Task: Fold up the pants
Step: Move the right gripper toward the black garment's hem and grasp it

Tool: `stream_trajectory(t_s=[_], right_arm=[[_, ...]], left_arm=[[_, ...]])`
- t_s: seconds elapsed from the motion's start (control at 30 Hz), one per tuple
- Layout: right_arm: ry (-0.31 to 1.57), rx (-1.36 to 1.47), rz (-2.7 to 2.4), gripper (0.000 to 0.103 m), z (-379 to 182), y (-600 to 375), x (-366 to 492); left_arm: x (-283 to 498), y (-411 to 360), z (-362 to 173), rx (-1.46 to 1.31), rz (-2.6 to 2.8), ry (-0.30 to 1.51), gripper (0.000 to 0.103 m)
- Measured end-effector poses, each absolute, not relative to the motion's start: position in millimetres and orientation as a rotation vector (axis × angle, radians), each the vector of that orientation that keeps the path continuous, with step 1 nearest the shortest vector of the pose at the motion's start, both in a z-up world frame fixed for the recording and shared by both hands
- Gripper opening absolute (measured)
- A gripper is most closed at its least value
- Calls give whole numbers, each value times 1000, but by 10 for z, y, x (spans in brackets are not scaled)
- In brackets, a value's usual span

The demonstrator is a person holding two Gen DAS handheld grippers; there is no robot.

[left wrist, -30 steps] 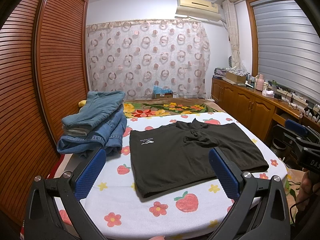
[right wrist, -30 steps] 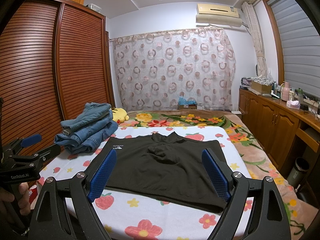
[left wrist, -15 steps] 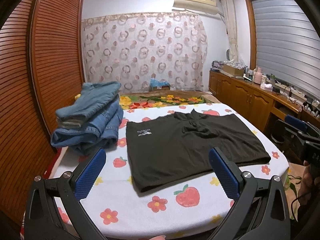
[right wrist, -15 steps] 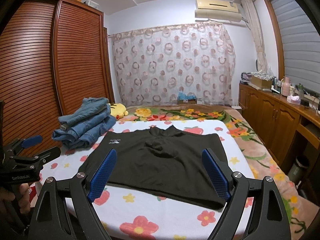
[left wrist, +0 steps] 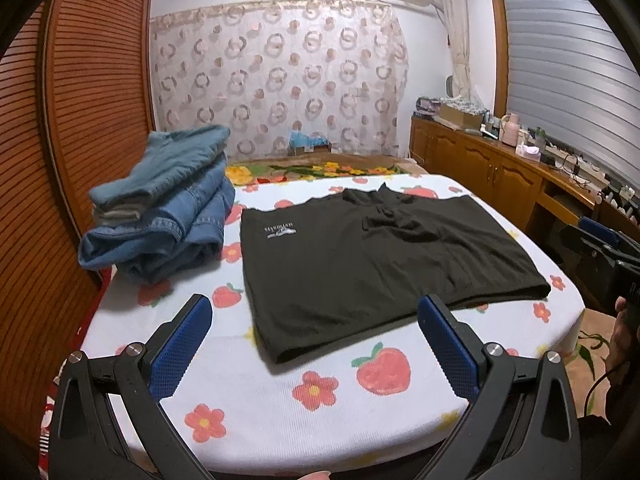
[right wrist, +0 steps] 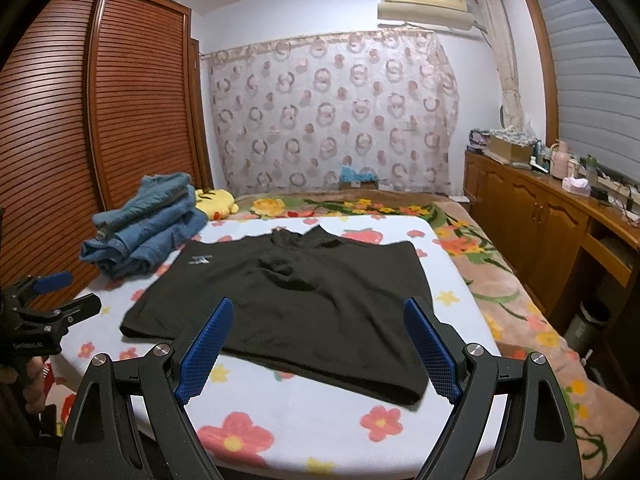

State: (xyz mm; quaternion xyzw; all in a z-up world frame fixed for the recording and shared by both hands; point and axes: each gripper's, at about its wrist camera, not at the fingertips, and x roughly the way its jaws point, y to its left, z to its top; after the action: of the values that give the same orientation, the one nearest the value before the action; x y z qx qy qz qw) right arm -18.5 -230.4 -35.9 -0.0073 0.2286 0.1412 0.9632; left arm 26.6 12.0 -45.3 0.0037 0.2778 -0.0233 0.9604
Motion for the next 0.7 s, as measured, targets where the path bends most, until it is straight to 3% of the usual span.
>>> stream_trajectory(t_s=[0.4,0.7], right_arm=[[551,-43,259,85,-352,-2262,-121],[639,-56,249,71,-307,-2285,73]], left_arm=[[410,195,-772,0,-75,646,103],[513,351,-993,-9,-69,716,103]])
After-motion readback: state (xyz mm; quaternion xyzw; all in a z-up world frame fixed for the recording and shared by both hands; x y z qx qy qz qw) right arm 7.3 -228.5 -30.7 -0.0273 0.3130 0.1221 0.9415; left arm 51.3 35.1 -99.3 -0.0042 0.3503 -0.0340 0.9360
